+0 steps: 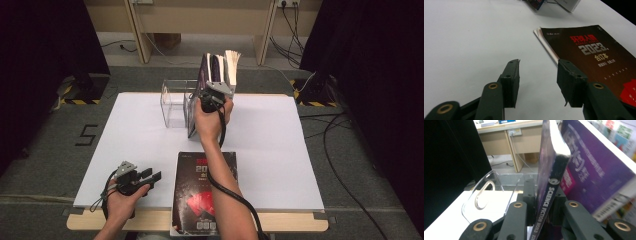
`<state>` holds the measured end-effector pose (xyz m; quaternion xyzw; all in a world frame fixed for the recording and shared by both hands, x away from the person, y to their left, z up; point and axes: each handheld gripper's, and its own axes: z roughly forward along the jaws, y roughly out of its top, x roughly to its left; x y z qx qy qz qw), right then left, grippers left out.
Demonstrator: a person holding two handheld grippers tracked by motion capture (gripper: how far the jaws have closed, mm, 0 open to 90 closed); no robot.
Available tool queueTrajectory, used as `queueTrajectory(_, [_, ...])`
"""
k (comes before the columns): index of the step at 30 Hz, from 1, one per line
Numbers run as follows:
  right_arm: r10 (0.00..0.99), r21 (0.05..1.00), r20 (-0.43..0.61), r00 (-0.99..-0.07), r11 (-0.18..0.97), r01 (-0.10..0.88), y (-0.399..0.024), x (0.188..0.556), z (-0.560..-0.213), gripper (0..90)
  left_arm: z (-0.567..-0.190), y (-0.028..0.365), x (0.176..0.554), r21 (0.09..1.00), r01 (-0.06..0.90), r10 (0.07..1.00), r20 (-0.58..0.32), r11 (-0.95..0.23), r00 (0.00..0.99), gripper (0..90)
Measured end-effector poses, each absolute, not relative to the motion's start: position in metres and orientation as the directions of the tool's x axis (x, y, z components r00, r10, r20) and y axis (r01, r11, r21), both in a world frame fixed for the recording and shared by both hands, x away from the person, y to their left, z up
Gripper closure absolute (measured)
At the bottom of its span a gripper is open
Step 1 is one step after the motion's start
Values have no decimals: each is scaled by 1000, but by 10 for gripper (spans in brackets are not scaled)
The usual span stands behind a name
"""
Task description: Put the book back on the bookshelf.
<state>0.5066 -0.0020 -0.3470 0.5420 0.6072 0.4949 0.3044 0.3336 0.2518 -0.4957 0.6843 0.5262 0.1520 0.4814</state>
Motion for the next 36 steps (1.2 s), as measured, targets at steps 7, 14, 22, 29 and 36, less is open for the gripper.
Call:
queueTrajectory(7, [958,916,183,-223,-84,393,-13,498,-350,752,-496,251,333,819,574,866,-297,14,403,524])
queueTrajectory(14, [950,921,213,-226,-119,371,-25,472,-347,725,-496,251,332,820,573,866,-296,13,404,524])
queueTrajectory(22, [938,907,265,-222,-165,387,-40,455,-352,838,-495,251,332,821,570,867,-295,15,402,523])
queueTrajectory(29, [937,901,272,-219,-167,401,-42,462,-350,900,-496,251,332,822,570,866,-295,14,404,523])
queueTrajectory(36, [938,896,280,-206,-178,407,-42,467,-347,884,-495,251,332,824,567,865,-294,14,407,523])
